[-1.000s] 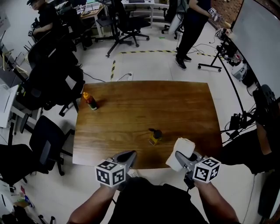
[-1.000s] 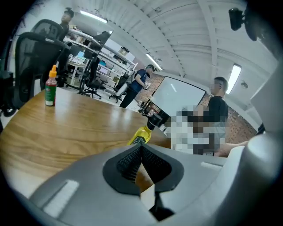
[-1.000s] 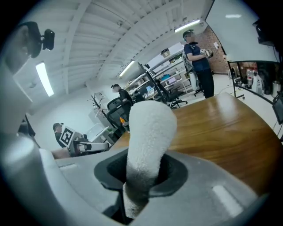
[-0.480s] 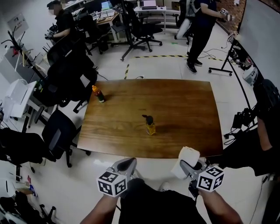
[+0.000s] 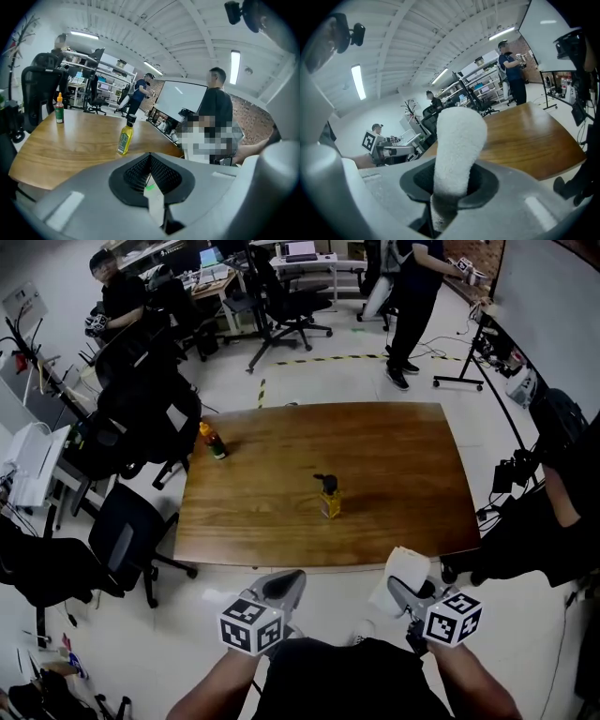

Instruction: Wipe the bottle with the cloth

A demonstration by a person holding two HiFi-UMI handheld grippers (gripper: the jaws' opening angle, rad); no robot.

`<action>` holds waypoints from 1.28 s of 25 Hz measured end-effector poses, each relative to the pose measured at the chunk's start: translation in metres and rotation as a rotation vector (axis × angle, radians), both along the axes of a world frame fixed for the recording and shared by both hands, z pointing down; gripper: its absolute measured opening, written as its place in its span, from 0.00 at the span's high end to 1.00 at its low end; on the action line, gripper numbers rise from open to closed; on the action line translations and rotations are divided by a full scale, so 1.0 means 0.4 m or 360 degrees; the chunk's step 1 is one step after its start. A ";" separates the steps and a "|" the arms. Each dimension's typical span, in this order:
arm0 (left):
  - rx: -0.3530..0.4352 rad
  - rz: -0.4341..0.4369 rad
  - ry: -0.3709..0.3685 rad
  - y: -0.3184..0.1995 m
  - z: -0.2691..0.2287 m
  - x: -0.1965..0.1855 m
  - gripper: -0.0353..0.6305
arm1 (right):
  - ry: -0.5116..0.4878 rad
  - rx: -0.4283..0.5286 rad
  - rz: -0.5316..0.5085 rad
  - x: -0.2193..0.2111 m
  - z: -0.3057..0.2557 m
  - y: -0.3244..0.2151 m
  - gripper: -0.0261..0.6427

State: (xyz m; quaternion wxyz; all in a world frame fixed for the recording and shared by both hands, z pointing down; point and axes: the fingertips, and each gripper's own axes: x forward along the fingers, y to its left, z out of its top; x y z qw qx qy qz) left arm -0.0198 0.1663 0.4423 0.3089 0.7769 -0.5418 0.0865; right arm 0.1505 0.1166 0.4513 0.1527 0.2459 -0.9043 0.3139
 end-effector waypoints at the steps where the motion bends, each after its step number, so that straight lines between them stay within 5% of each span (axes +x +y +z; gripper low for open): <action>1: 0.0006 0.0014 0.0006 0.004 -0.003 -0.007 0.92 | 0.0002 0.0003 0.0013 -0.011 -0.002 0.008 0.84; 32: -0.0064 -0.0033 0.0070 0.129 0.034 -0.063 0.92 | 0.0089 -0.0014 -0.0030 -0.079 -0.006 0.130 0.85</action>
